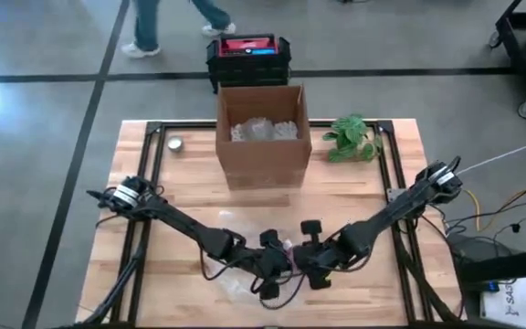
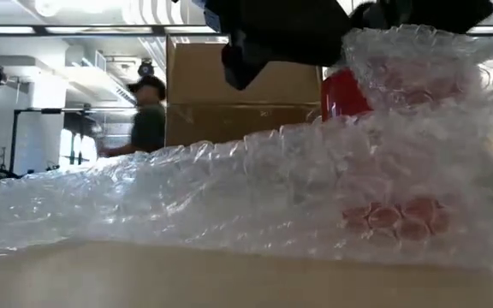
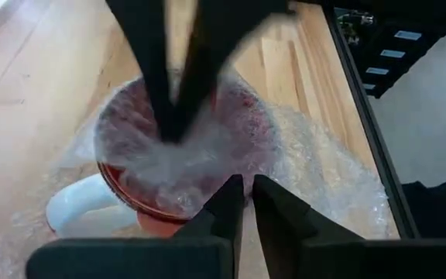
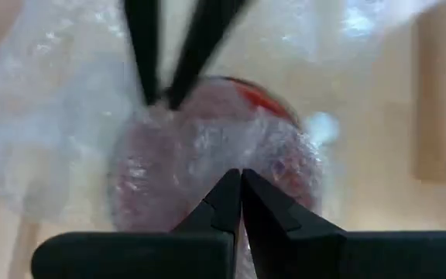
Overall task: Wrap mug
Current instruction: Wrap the orange mug with bubble wrap
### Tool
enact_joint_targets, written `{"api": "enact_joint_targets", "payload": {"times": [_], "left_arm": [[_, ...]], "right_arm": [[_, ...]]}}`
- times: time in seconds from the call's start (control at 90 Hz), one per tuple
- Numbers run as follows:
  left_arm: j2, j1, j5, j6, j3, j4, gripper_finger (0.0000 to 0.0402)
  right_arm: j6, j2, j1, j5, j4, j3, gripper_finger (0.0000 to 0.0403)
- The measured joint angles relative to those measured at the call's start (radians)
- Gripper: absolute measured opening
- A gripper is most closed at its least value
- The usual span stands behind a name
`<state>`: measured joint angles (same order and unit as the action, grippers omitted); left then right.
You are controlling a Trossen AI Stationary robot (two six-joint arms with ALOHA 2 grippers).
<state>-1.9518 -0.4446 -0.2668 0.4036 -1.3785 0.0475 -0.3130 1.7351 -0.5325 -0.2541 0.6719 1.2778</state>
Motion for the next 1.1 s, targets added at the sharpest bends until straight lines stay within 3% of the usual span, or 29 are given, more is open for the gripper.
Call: {"api": "enact_joint_targets", "payload": {"times": [0.356,0.778,1.1], "left_arm": [[0.000,0.001,-0.004,-0.001,0.000,-0.004,0.0020],[0.000,0.001,-0.002,-0.002,0.000,-0.003,0.0020],[0.000,0.001,-0.003,-0.002,0.000,-0.003,0.0020]], "right_arm": [[0.027,0.102,0.035,0.016,-0.007,-0.002,0.0000],[0.026,-0.063,0.022,0.038,0.071,0.086,0.0000],[0.026,0.103,0.031,0.077,-0.001,0.033,0.0000]]}}
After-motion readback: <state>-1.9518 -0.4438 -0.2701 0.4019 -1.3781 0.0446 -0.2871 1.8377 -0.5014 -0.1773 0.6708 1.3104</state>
